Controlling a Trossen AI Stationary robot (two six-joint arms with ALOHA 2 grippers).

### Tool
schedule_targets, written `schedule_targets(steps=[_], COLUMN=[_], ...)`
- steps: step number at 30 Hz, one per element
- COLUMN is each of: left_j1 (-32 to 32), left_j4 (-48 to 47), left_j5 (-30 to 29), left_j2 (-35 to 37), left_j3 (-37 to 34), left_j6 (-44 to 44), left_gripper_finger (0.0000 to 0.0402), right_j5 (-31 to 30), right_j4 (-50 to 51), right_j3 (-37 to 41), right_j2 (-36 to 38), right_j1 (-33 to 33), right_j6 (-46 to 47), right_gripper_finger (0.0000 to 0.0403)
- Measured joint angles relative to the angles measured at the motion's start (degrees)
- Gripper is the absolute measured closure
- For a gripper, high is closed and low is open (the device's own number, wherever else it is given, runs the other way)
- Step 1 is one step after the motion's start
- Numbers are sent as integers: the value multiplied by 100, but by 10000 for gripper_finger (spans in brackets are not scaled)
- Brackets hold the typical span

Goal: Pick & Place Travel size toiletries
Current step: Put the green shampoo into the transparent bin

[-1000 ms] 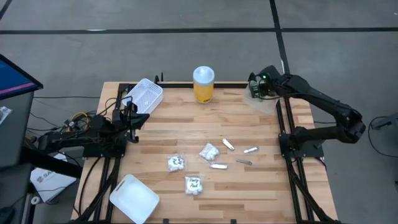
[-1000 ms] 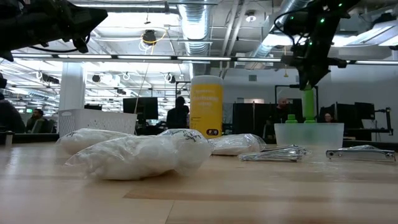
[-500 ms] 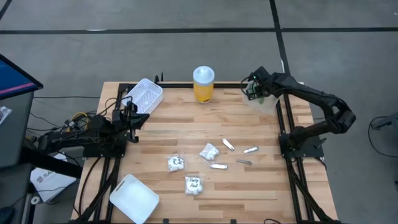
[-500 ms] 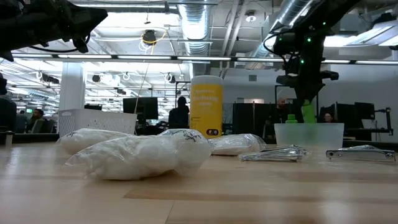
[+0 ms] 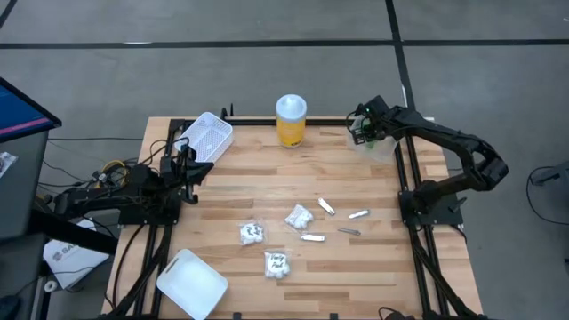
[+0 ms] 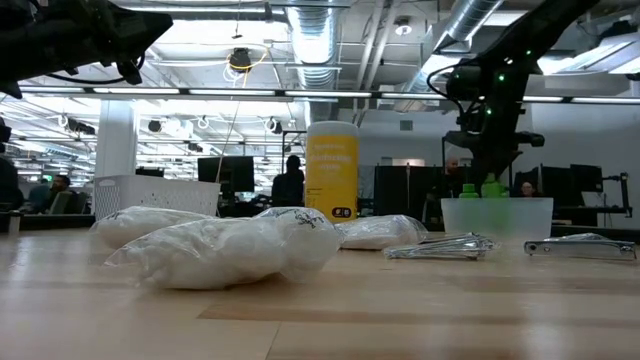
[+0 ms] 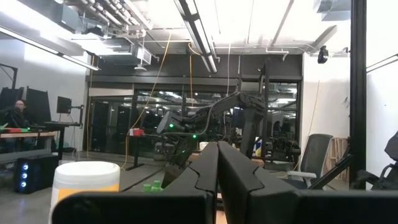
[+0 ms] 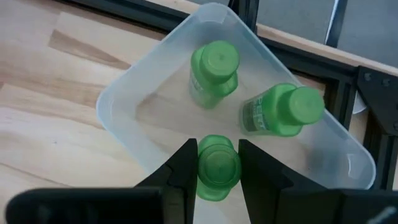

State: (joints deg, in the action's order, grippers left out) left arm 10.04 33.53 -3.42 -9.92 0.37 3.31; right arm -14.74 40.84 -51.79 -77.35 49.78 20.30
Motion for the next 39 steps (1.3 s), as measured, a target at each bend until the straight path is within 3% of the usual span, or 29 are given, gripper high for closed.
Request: schedule_targets(steps=[39], left_j1=[0], left_j4=[49], left_j5=[-120], left_j2=[-2], left_j3=[1], left_j6=[4], left_gripper_finger=[401], right_j5=[254], right_j4=[-719], right_j3=[350], right_j2=[3], right_j1=[98], right_j6=[-395], right_gripper_finger=[311])
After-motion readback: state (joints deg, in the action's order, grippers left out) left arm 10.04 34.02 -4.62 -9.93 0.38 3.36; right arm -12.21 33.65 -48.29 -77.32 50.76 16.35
